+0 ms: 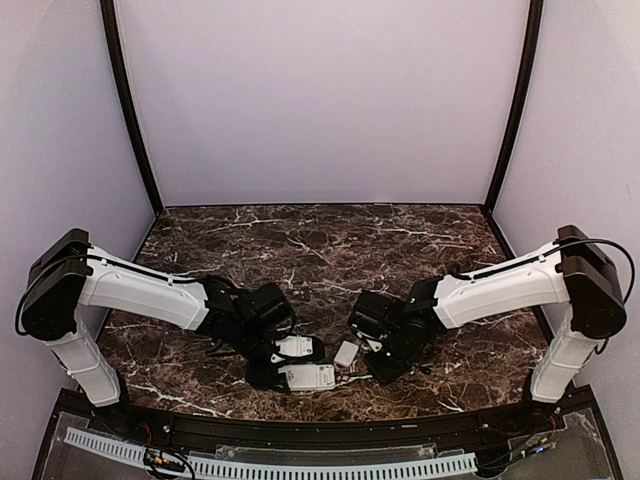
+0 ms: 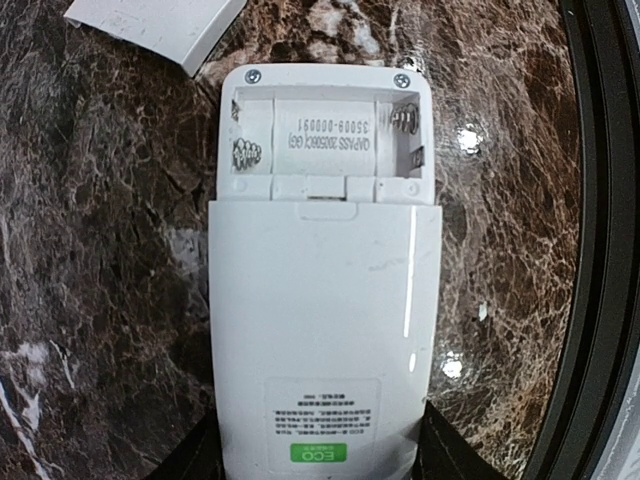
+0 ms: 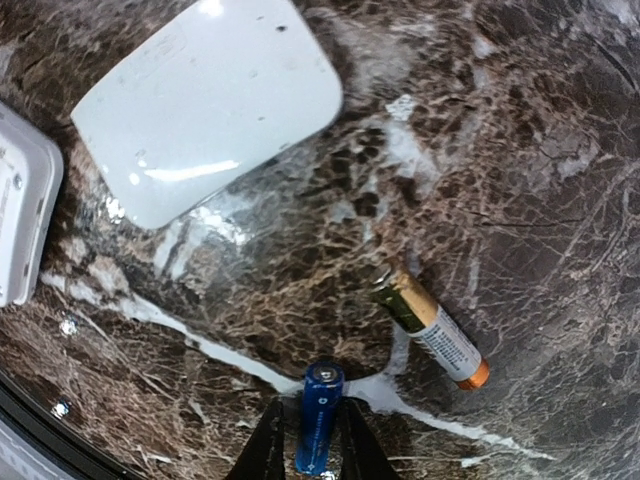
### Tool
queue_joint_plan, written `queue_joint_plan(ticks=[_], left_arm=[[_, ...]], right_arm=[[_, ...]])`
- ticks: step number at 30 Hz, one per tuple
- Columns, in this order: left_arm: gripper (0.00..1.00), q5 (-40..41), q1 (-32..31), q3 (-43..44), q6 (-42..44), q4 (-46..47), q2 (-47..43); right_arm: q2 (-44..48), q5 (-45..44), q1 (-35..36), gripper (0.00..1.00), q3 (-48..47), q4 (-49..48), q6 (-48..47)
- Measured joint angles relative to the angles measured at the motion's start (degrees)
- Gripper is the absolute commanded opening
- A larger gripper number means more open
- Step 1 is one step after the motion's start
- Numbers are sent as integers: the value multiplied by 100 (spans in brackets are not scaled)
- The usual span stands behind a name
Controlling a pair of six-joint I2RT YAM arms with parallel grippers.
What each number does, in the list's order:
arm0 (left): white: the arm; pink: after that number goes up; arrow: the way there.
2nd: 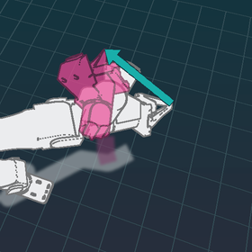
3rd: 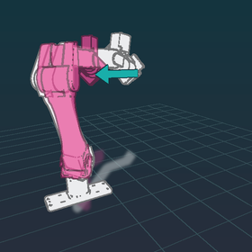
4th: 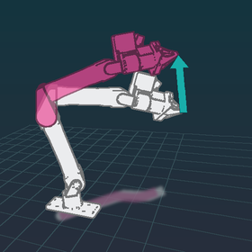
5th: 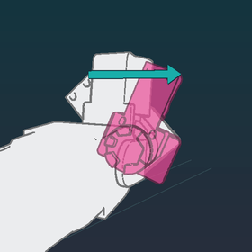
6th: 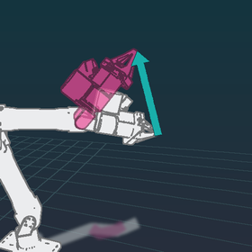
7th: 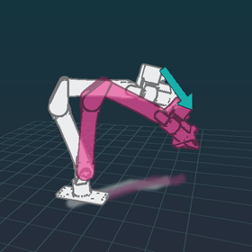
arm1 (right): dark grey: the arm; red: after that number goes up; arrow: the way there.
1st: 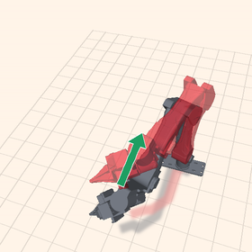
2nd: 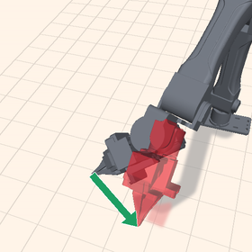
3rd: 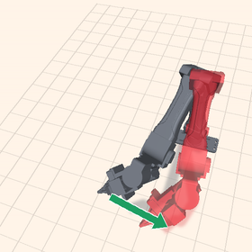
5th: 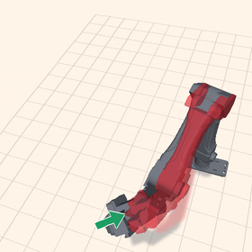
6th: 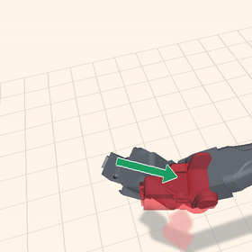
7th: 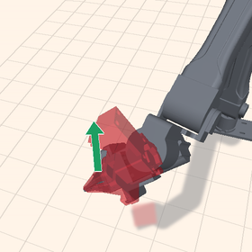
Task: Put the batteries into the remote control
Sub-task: Adjust the remote control without the battery cover at the center of the board.
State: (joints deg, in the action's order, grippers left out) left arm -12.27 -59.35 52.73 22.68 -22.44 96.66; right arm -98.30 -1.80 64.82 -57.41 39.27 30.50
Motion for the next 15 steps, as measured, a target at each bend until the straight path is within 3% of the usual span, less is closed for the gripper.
queue_joint_plan(ticks=[8,15], left_arm=[[44,-42,-33,44,-374,-216,-26],[48,-81,-35,101,-487,-404,-24]], right_arm=[[0,-129,173,19,-13,232,157],[0,-216,214,3,-15,345,297]])
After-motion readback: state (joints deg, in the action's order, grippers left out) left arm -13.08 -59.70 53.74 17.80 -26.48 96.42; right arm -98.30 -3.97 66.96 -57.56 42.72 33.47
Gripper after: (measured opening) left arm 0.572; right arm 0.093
